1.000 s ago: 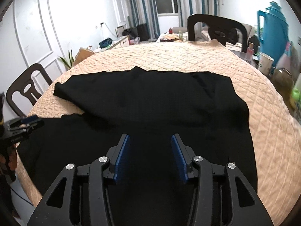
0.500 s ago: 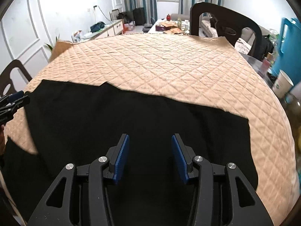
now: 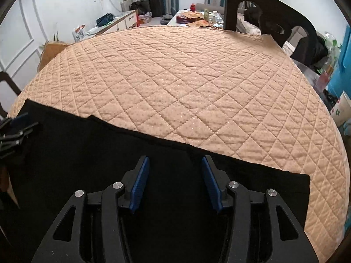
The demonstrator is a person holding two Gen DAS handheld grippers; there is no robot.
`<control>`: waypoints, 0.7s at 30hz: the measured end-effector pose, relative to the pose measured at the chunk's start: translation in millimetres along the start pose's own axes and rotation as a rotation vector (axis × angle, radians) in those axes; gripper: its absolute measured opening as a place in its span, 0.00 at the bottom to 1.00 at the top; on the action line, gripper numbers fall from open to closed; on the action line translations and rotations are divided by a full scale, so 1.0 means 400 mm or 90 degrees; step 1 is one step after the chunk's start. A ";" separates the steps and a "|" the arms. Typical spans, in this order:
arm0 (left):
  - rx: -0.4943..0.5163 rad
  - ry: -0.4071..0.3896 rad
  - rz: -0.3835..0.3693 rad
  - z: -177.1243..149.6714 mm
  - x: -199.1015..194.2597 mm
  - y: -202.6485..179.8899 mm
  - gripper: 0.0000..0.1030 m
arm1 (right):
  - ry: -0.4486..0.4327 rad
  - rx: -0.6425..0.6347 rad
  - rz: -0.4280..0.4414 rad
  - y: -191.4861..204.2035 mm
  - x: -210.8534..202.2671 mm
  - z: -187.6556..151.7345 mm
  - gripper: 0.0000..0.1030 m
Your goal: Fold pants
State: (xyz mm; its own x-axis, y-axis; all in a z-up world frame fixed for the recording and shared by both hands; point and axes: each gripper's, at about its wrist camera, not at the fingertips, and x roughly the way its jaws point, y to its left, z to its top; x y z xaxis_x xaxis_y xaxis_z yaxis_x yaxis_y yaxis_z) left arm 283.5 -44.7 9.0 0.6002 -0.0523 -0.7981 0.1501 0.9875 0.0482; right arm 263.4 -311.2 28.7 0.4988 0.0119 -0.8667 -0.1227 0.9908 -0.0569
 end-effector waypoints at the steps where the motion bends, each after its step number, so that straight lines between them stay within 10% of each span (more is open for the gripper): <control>1: 0.003 -0.001 0.001 -0.001 -0.002 -0.005 0.63 | -0.002 -0.002 0.002 0.004 0.000 0.000 0.45; 6: 0.049 -0.007 -0.024 -0.011 -0.028 -0.059 0.06 | -0.004 0.000 0.011 0.018 -0.007 0.002 0.11; 21: 0.033 -0.168 -0.065 -0.208 -0.433 -0.025 0.03 | -0.204 0.015 0.086 0.035 -0.395 -0.238 0.08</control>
State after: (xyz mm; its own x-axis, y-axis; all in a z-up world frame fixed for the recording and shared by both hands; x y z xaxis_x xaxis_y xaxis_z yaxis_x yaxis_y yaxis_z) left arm 112.7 -33.0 96.8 0.7630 -0.1949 -0.6163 0.2565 0.9665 0.0119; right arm 101.2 -312.1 117.5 0.7236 0.1811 -0.6660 -0.1878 0.9802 0.0626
